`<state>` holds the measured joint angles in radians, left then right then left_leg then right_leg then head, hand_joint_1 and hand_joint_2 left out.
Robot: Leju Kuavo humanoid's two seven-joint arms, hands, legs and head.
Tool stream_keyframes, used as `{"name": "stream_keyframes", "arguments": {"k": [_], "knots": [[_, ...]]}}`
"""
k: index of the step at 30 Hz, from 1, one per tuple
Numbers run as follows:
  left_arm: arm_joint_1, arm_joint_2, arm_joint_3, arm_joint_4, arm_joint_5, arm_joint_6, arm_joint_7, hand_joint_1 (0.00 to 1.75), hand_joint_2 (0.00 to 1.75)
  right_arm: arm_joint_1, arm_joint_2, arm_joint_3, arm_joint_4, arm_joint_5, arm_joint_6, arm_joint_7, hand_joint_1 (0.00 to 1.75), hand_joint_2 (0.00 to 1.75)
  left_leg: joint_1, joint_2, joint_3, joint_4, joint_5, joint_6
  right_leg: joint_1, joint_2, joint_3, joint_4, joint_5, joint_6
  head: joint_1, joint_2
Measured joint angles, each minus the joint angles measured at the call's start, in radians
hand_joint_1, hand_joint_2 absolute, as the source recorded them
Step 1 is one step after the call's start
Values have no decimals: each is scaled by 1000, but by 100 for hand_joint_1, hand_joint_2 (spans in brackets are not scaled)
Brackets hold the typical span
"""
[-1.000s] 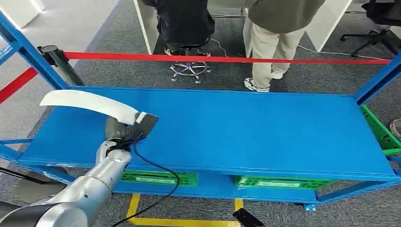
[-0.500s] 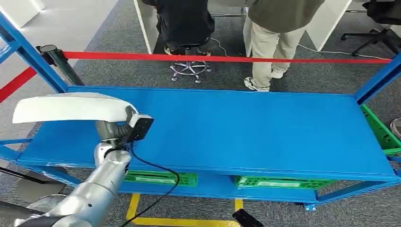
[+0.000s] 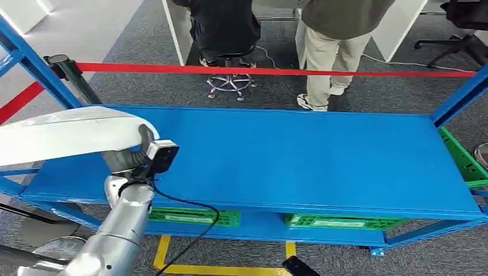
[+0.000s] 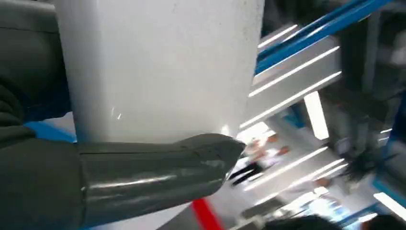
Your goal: Take the parts from the cabinet and place them on the table.
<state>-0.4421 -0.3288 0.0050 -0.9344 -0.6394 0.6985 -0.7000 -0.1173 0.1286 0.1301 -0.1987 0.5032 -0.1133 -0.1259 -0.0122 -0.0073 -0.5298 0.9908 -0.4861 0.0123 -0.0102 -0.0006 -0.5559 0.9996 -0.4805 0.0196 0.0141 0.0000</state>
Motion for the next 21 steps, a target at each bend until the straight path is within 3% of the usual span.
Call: {"name": "stream_keyframes", "arguments": {"k": [4,12,21], "knots": [[30,10,-10,-165,-16,1,0,175,175,5,0,-5,0,3,-8,-6,0,175,0,0,0,0,0,0,0,-1,0,0,0,0,-1,0],[98,34,-56,-373,-33,1,0,175,175,13,0,-25,0,1,-26,-19,0,175,0,0,-1,0,0,0,0,0,0,0,0,0,-1,0],[194,55,-3,-566,-51,2,0,175,175,21,0,-64,0,-13,-50,-67,0,175,0,0,-1,0,0,0,0,0,-1,0,0,0,-1,0]]}}
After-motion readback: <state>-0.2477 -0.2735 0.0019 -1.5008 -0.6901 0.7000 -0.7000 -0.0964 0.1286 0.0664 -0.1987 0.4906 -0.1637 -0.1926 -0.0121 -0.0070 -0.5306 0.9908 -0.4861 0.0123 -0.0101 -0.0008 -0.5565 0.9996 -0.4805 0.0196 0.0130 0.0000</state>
